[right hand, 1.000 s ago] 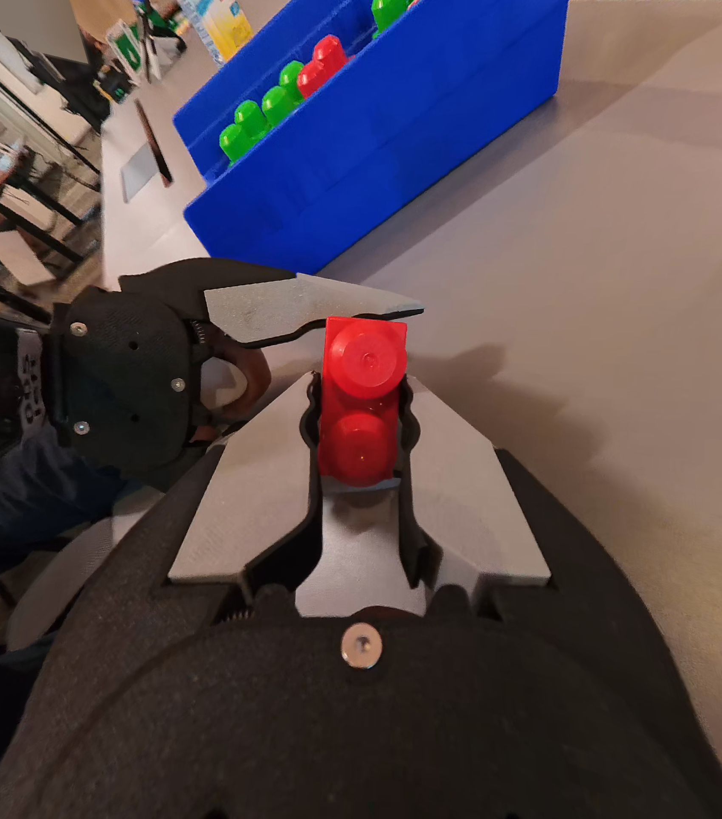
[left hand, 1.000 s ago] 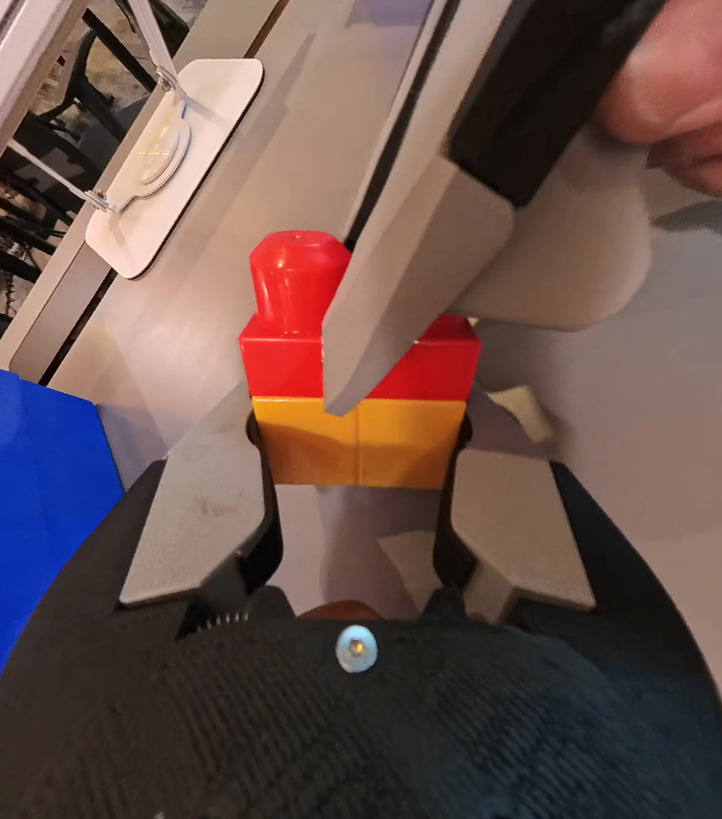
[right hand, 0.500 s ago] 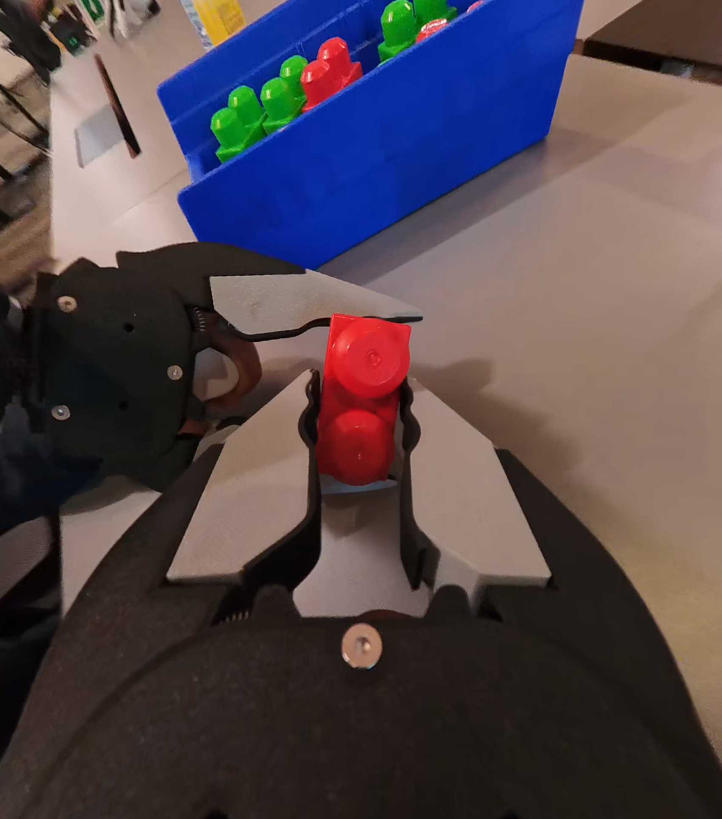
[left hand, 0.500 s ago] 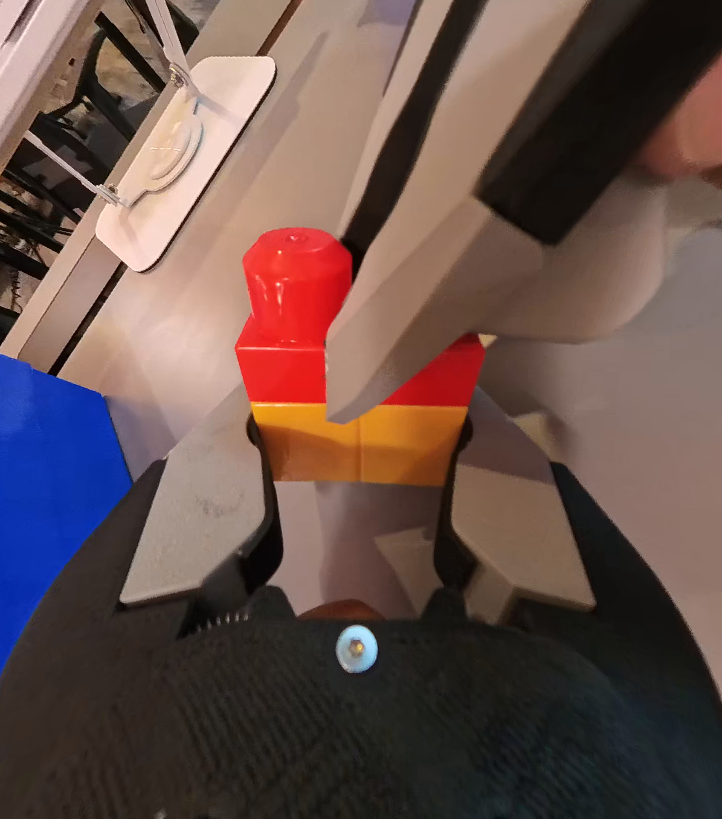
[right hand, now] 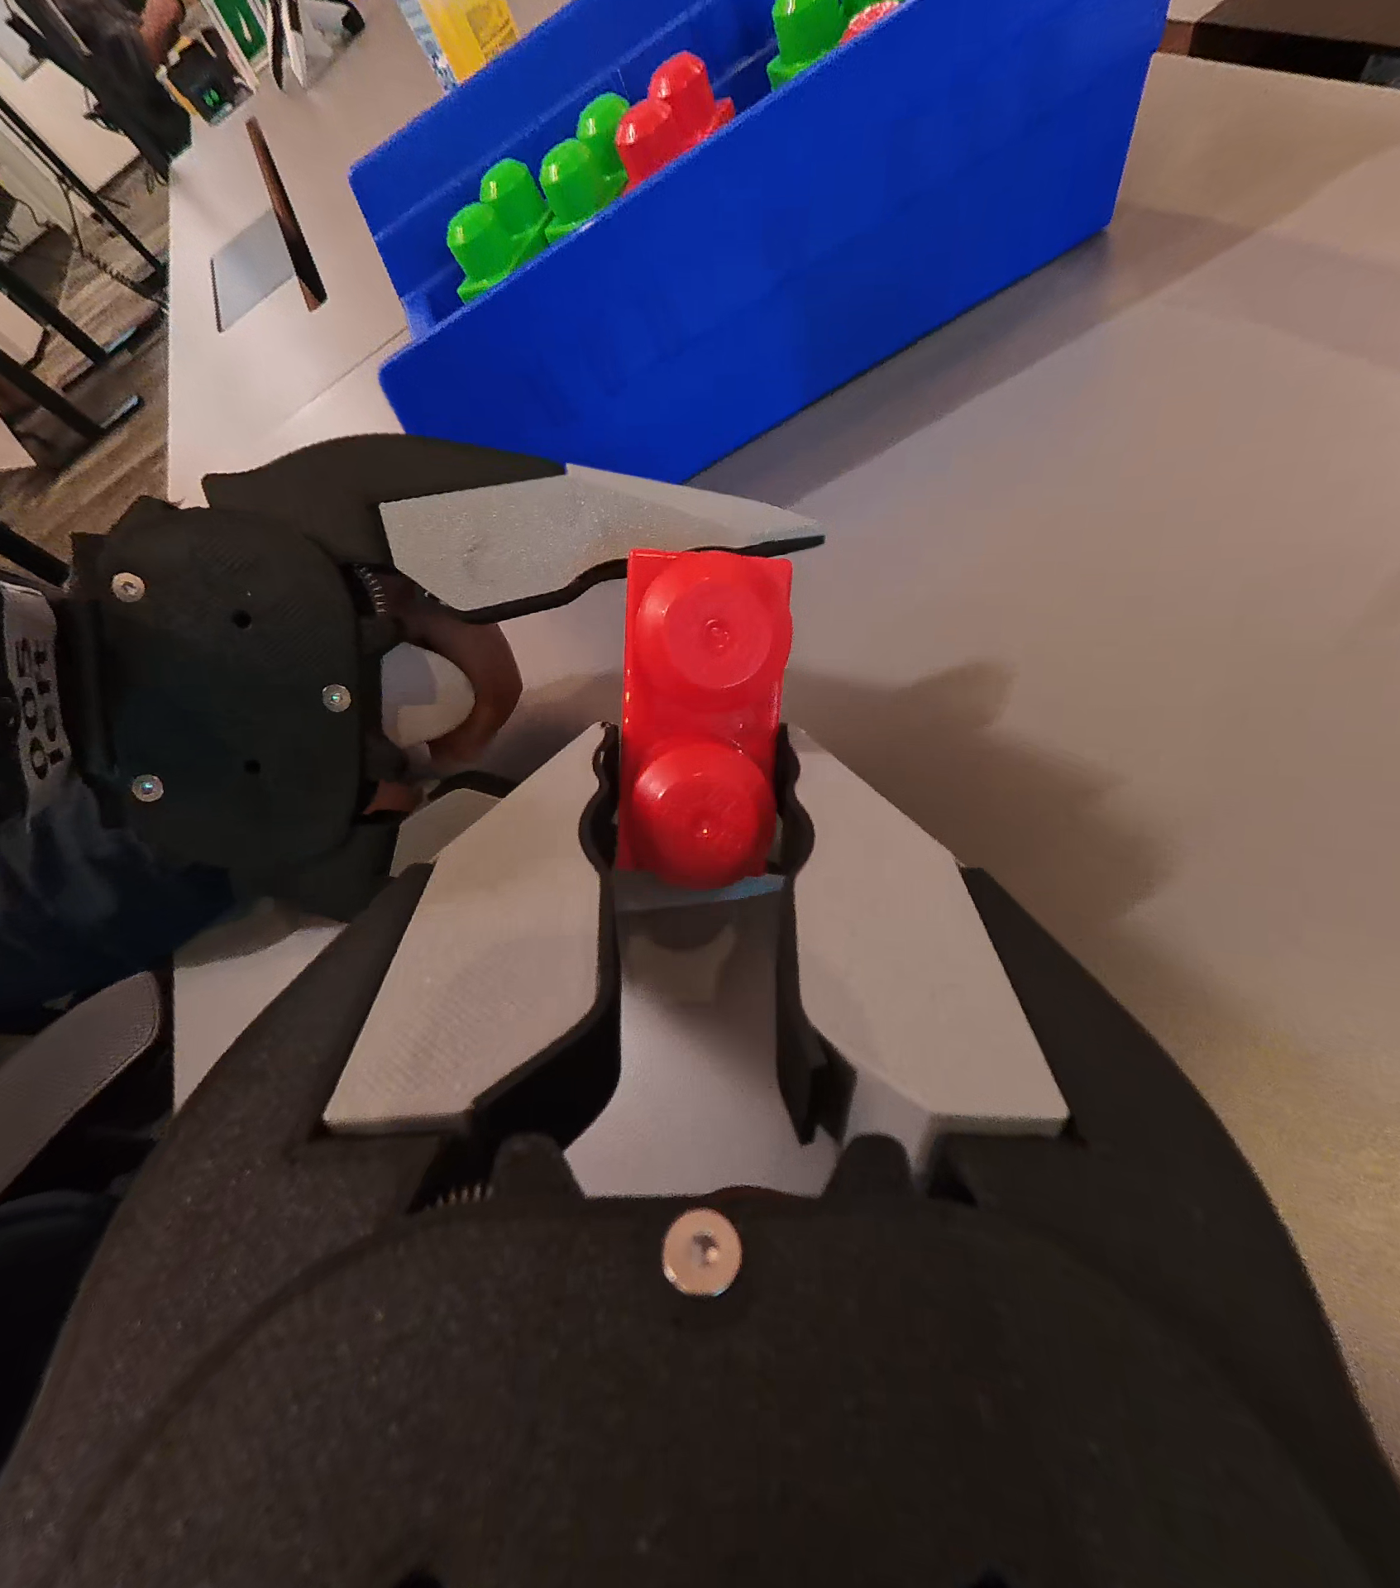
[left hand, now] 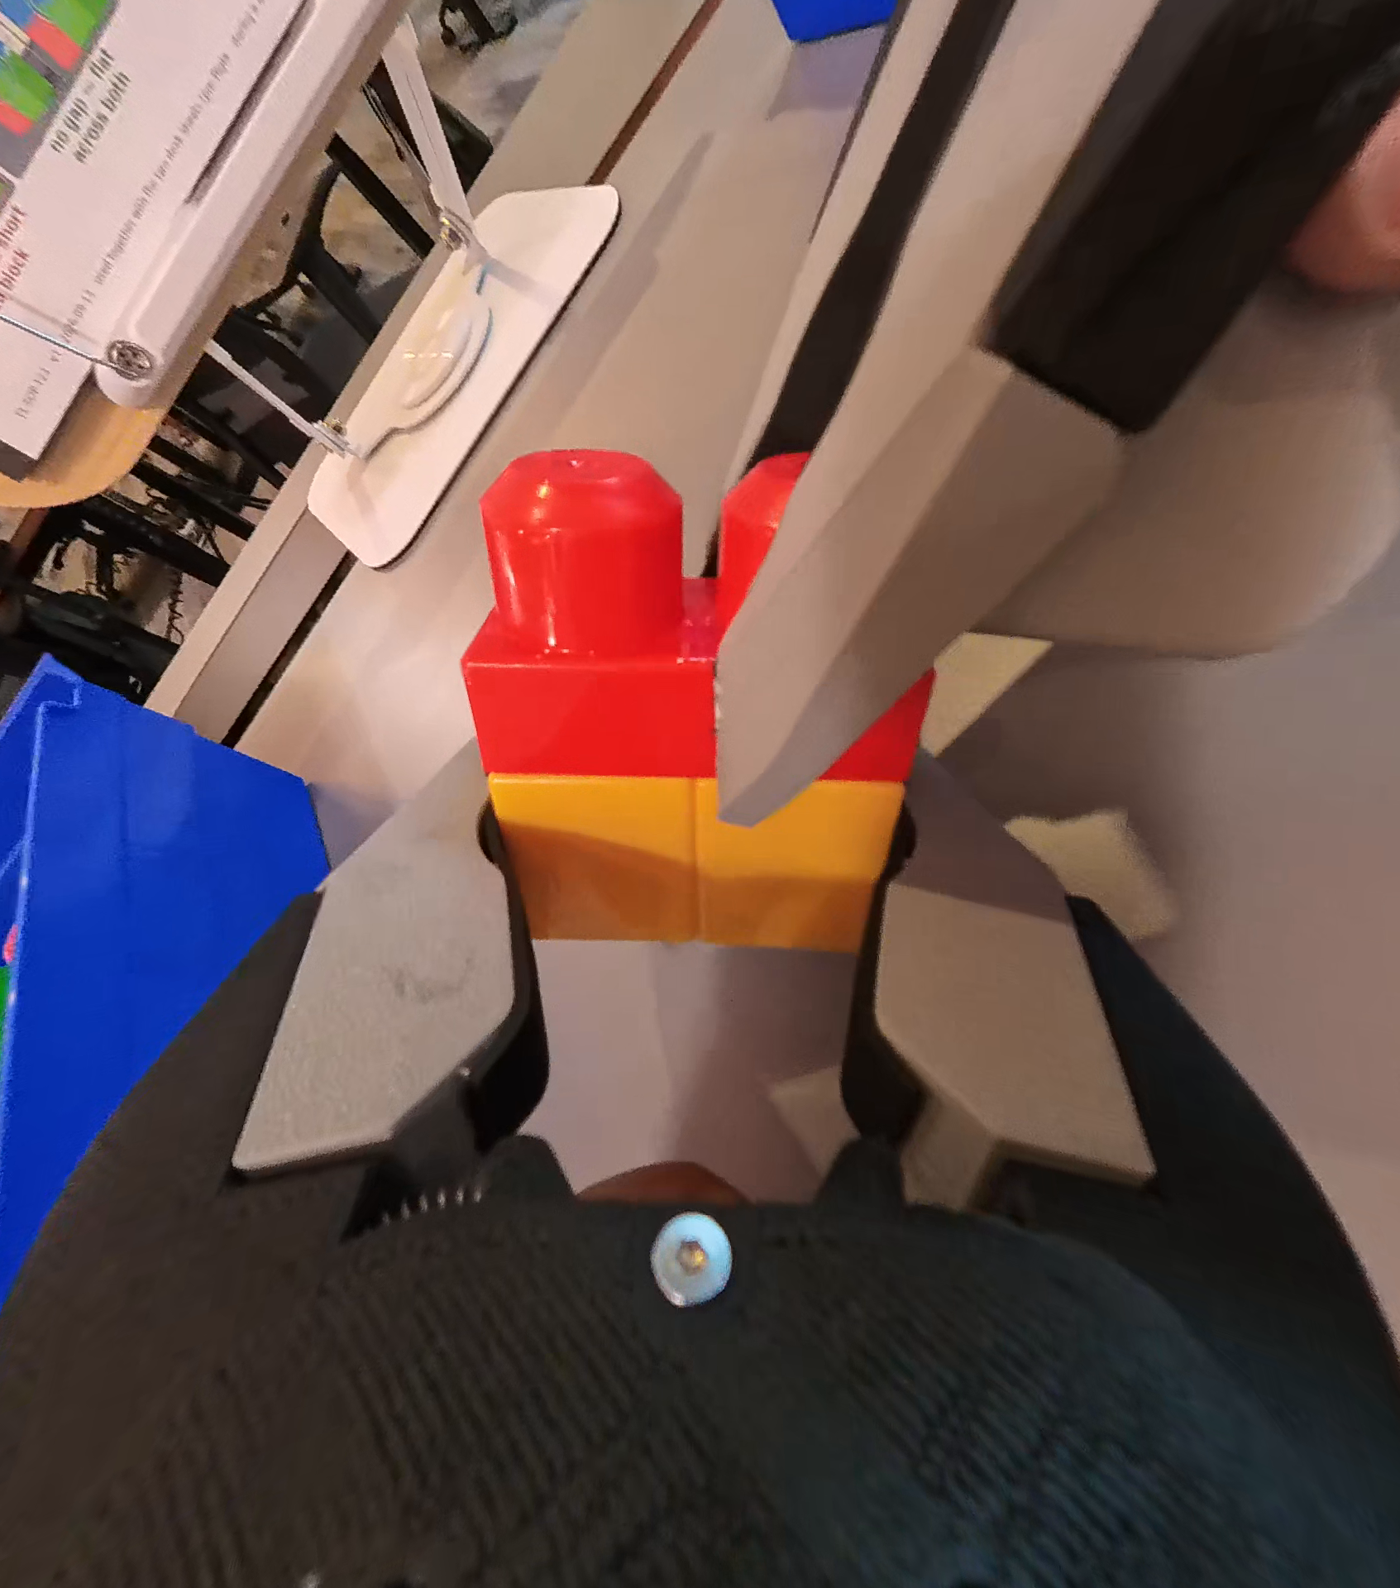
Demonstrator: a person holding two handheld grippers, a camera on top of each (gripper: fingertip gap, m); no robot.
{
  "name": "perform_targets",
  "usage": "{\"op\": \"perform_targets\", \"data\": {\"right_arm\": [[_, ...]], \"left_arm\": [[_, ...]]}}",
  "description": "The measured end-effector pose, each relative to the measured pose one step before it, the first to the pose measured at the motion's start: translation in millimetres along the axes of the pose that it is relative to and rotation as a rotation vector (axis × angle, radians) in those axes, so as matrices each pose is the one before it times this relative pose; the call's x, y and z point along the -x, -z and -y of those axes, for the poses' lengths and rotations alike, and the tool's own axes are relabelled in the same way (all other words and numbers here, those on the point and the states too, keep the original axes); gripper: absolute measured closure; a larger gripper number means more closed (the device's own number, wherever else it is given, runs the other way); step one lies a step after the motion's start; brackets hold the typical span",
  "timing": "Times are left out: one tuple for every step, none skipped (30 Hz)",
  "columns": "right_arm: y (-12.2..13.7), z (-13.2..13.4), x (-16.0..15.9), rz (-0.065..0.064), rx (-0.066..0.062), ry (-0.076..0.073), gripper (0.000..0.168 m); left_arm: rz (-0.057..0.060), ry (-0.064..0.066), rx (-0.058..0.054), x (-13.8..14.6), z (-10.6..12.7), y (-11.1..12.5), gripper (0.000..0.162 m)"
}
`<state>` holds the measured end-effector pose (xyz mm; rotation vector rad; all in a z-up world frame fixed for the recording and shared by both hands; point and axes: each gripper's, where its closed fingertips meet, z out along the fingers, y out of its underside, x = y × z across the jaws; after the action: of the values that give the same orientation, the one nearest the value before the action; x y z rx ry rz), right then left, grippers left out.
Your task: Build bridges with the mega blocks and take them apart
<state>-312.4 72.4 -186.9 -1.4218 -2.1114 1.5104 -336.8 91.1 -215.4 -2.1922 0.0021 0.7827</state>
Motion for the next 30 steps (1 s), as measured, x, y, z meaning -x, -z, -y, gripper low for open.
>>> {"op": "perform_targets", "data": {"right_arm": [[0.8, 1.07, 0.58, 0.0034, -0.0067, -0.0014, 0.135], [0.8, 1.09, 0.82, 0.006, -0.0069, -0.0032, 0.135], [0.62, 1.1, 0.83, 0.0068, -0.0063, -0.0044, 0.135], [0.38, 0.36, 0.52, 0.0034, -0.0022, -0.0034, 0.135], [-0.01, -0.09, 0.13, -0.0018, 0.0014, 0.0006, 0.135], [-0.22, -0.54, -0.11, -0.005, 0.0036, 0.0044, 0.135], [-0.11, -0.51, -0.04, -0.0049, 0.0036, 0.005, 0.135], [-0.03, -0.47, -0.16, -0.004, 0.0046, 0.003, 0.135], [0.03, -0.27, -0.08, -0.0029, 0.0028, 0.0026, 0.135], [0.15, 0.31, 0.09, -0.0028, 0.0001, 0.0039, 0.135], [0.23, 0.18, 0.0, -0.0053, 0.0005, 0.0064, 0.135], [0.09, 0.19, -0.18, -0.0102, 0.0006, 0.0101, 0.135], [-0.15, -0.36, -0.61, -0.0159, 0.0044, 0.0132, 0.135], [-0.75, -1.06, -0.87, -0.0163, 0.0081, 0.0119, 0.135], [-0.95, -1.1, -0.95, -0.009, 0.0068, 0.002, 0.135], [-0.68, -0.19, -1.09, -0.0005, -0.0001, -0.0098, 0.136], [-0.46, 0.44, -0.7, 0.0062, -0.0045, -0.0144, 0.136], [-0.32, -0.28, -0.68, 0.0047, 0.0007, -0.0113, 0.136], [0.27, -0.25, -0.57, -0.0001, 0.0021, -0.005, 0.136], [0.6, 0.27, -0.03, -0.0014, -0.0033, -0.0005, 0.136], [0.74, 0.87, 0.41, 0.0048, -0.0061, 0.0001, 0.136], [0.79, 0.82, 0.75, 0.0169, -0.0055, -0.0111, 0.136], [0.72, 0.74, 0.91, 0.029, -0.0099, -0.0272, 0.136], [0.68, 0.61, 0.84, 0.0374, -0.0089, -0.035, 0.136], [0.77, 0.02, 0.71, 0.0394, -0.0055, -0.0362, 0.136], [0.75, -0.38, 0.73, 0.0383, -0.0042, -0.0347, 0.135], [0.13, -0.95, 0.46, 0.0318, -0.0001, -0.032, 0.136], [-0.69, -1.34, -0.41, 0.018, 0.0047, -0.022, 0.136], [-0.69, -1.49, -0.67, 0.009, 0.0069, -0.0093, 0.136], [-0.53, -0.79, -0.25, 0.0081, 0.0045, -0.0043, 0.136]], "left_arm": [[0.0006, 0.0043, -0.009, 0.34, 1.47, 0.7, 0.077], [-0.0026, 0.006, -0.0121, 0.12, 1.6, 0.77, 0.077], [-0.0031, 0.0049, -0.012, 0.18, 1.45, 0.75, 0.077], [-0.0037, 0.0049, -0.0039, -0.24, 0.56, 0.51, 0.077], [-0.0012, 0.0009, -0.0002, -0.17, -0.13, -0.04, 0.077], [-0.0002, -0.0019, 0.001, -0.31, -0.48, -0.23, 0.077], [-0.0013, -0.0011, 0.0007, -0.23, -0.41, -0.19, 0.077], [-0.0028, 0.002, 0.0015, -0.44, -0.29, -0.29, 0.077], [-0.0008, 0.003, 0.0008, -0.19, -0.07, 0.06, 0.077], [0.001, 0.0018, 0.0024, 0.15, 0.11, -0.02, 0.077], [0.0031, 0.002, 0.0052, 0.21, -0.1, 0.14, 0.077], [0.0046, 0.0027, 0.0099, 0.25, -0.47, -0.22, 0.077], [-0.0007, -0.0019, 0.0175, -0.25, -1.59, -0.7, 0.077], [-0.0024, -0.0028, 0.0141, -0.52, -2.03, -1.1, 0.077], [-0.01, 0.0043, 0.0115, -1.11, -2.06, -0.9, 0.077], [-0.0132, 0.0134, 0.0044, -0.73, -0.87, -0.71, 0.077], [-0.0156, 0.0198, -0.0001, -0.85, -0.35, -0.65, 0.077], [-0.0138, 0.014, 0.0049, -1.21, -0.67, -0.73, 0.077], [-0.0038, 0.006, 0.0003, -0.91, 0.11, -0.57, 0.077], [-0.0045, 0.0069, 0.001, -0.46, 0.48, 0.02, 0.077], [-0.0041, 0.0076, -0.0091, -0.05, 1.33, 0.64, 0.077], [-0.0135, 0.0148, -0.0101, -1.12, 1.21, 0.76, 0.077], [-0.0162, 0.0191, -0.0121, -1.0, 1.42, 0.94, 0.076], [-0.014, 0.0114, -0.0122, -1.01, 1.41, 0.92, 0.077], [-0.0115, -0.0017, -0.0165, -0.99, 1.85, 1.19, 0.076], [-0.0085, -0.0085, -0.0212, -0.67, 2.25, 1.49, 0.077], [-0.0084, 0.006, -0.0006, -1.13, -0.03, 0.78, 0.077], [0.004, -0.004, 0.0093, -0.31, -1.49, -0.35, 0.077], [0.0096, -0.0146, 0.0116, 0.27, -1.73, -0.36, 0.077], [0.0094, -0.0122, 0.0061, 0.61, -0.65, 0.15, 0.077]]}}
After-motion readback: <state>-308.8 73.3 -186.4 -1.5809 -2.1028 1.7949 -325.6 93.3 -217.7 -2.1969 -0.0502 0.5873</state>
